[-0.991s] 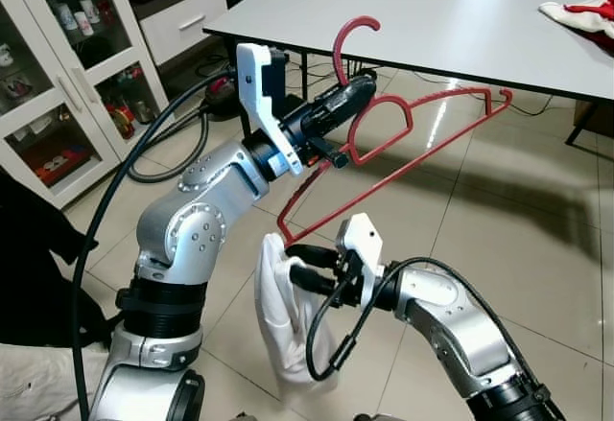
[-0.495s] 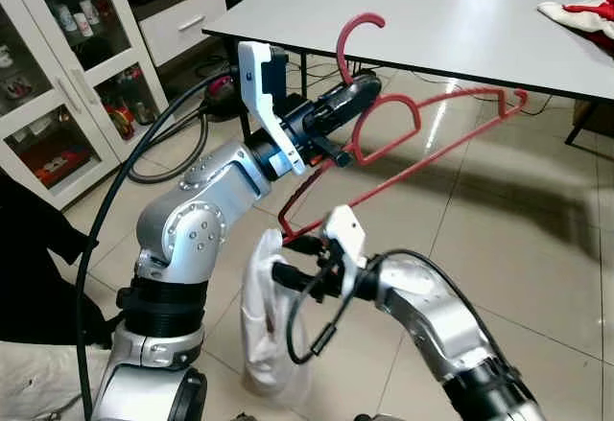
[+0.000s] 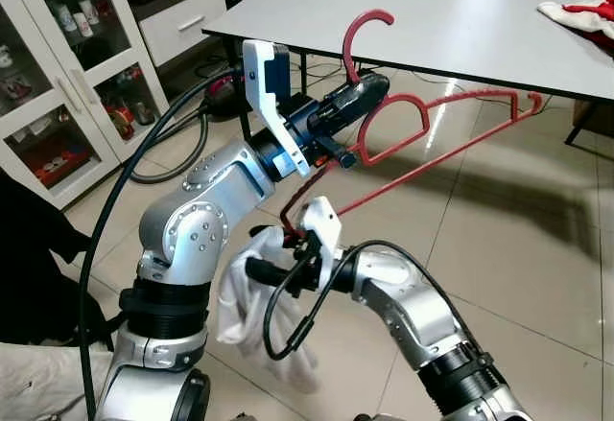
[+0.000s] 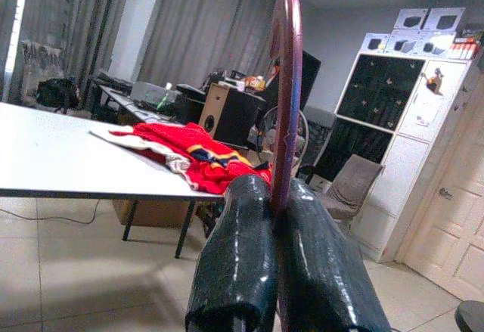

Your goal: Hang hanger

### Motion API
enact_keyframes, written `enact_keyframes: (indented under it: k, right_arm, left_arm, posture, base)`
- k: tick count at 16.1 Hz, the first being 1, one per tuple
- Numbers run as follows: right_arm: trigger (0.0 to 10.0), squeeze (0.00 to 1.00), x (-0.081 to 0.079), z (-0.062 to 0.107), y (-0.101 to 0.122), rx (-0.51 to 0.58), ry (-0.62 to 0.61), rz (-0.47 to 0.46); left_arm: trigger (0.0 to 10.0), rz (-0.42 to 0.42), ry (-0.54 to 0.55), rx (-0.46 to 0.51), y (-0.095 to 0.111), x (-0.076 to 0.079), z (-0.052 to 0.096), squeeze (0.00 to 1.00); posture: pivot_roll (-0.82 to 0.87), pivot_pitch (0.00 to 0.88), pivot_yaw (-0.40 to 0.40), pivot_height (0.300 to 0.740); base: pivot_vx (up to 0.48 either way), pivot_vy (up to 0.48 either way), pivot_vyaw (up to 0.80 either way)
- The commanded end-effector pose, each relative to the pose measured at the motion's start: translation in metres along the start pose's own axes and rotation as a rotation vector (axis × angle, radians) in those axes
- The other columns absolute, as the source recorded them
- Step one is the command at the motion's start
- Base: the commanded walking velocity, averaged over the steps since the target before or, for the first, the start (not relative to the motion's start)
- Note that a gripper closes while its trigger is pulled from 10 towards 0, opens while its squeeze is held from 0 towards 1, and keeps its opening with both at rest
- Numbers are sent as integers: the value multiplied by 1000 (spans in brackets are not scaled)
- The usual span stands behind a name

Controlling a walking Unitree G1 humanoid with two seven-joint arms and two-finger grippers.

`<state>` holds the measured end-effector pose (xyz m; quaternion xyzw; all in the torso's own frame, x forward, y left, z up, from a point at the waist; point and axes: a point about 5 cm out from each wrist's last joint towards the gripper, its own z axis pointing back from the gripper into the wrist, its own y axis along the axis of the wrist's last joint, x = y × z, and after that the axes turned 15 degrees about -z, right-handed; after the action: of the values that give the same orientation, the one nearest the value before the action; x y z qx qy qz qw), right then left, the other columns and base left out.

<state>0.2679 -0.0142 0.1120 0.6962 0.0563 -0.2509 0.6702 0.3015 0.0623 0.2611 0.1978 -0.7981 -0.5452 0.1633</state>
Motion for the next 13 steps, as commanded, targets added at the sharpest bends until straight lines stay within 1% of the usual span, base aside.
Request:
enact_keyframes:
  k: [1, 2, 3, 4, 5, 6, 7, 11, 13]
  right_arm:
    - [0, 0, -3, -5, 4, 15, 27, 2]
    - [0, 0, -4, -6, 4, 16, 32, -3]
    - [0, 0, -5, -7, 4, 28, 34, -18]
    - [0, 0, -5, -5, 5, 43, 28, -25]
    - [0, 0, -5, -4, 5, 51, 26, -28]
    - [0, 0, -5, -1, 6, 64, 12, -31]
    - [0, 0, -4, 3, 6, 78, -9, -30]
    - [0, 0, -5, 10, 11, 129, -33, -40]
    - [0, 0, -9, 12, 17, 162, -27, -37]
  left_arm:
    - [10000, -17, -29, 27, 10, 5, -4, 0]
    - [10000, -15, -26, 27, 10, 5, -4, 0]
    - [10000, -2, -1, 25, 9, 1, -3, 0]
    - [10000, 9, 58, 22, 8, -9, -2, 0]
    - [10000, 13, 87, 20, 7, -13, -1, 0]
    - [10000, 9, 139, 15, 5, -21, 0, 0]
    - [10000, 13, 166, 14, 4, -24, 0, 0]
    - [10000, 27, 198, 12, 2, -28, 0, 0]
    - [10000, 42, 210, 13, 1, -30, 0, 0]
  posture:
    - [-105, 23, 72, 740]
    - [-104, 24, 73, 740]
    - [-102, 24, 75, 740]
    - [-104, 25, 77, 740]
    - [-105, 25, 79, 740]
    - [-106, 27, 79, 740]
    - [-111, 28, 81, 740]
    - [-118, 24, 85, 740]
    - [-122, 21, 86, 740]
  base:
    - [0, 0, 0]
    - [0, 0, 0]
    - [0, 0, 0]
    - [0, 0, 0]
    - [0, 0, 0]
    - [0, 0, 0]
    - [0, 0, 0]
    - [0, 0, 0]
    - [0, 0, 0]
